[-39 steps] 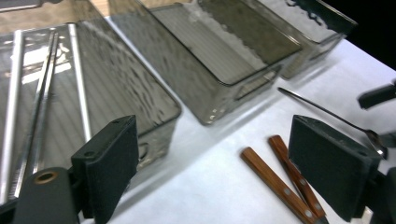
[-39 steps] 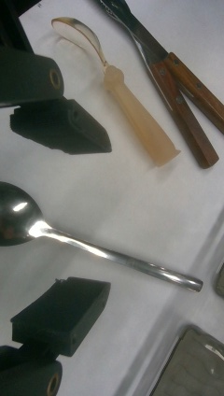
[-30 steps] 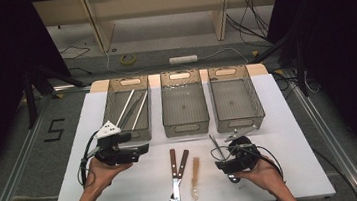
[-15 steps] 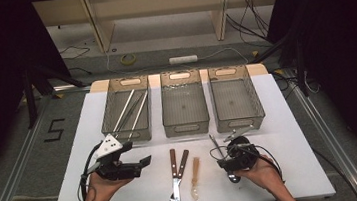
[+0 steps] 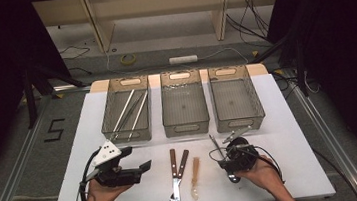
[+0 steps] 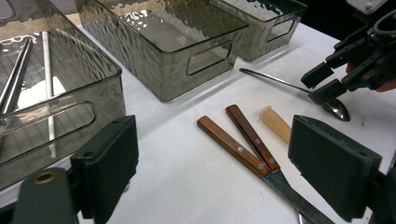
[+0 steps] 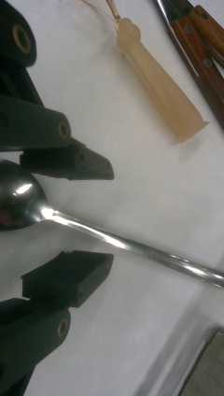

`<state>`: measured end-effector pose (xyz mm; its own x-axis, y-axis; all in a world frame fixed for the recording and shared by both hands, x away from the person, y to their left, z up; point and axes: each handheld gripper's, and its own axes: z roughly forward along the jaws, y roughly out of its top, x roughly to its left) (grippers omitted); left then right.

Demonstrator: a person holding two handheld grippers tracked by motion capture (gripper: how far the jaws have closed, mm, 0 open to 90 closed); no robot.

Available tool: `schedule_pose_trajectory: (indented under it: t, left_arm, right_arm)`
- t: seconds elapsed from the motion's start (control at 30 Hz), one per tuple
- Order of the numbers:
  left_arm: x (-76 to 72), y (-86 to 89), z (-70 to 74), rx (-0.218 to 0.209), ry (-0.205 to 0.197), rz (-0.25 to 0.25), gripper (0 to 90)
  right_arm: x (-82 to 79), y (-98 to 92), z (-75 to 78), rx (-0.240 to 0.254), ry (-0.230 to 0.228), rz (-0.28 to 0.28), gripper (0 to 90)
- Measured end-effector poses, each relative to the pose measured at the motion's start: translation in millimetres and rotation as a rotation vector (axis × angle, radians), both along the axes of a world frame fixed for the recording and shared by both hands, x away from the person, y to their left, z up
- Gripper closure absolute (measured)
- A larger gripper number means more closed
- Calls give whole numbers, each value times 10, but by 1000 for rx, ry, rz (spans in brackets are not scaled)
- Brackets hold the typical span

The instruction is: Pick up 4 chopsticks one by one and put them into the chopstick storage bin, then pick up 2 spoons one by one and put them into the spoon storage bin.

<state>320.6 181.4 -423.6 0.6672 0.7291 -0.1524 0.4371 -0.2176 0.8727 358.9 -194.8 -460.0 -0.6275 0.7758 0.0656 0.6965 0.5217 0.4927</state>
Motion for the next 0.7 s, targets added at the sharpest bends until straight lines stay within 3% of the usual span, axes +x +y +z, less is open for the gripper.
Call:
schedule_pose_trajectory:
  t: [0.3,0.43,0.7]
  left_arm:
    - [-25,3,6,2,-2,4,155]
    - [-57,-11,6,-14,0,1,155]
    - [-88,-34,3,-1,2,-12,155]
  right_arm:
    - [8,-7,-20,-4,7,-1,532]
    - [24,3,-32,-13,31,5,572]
    - [91,38,-53,-55,58,-8,681]
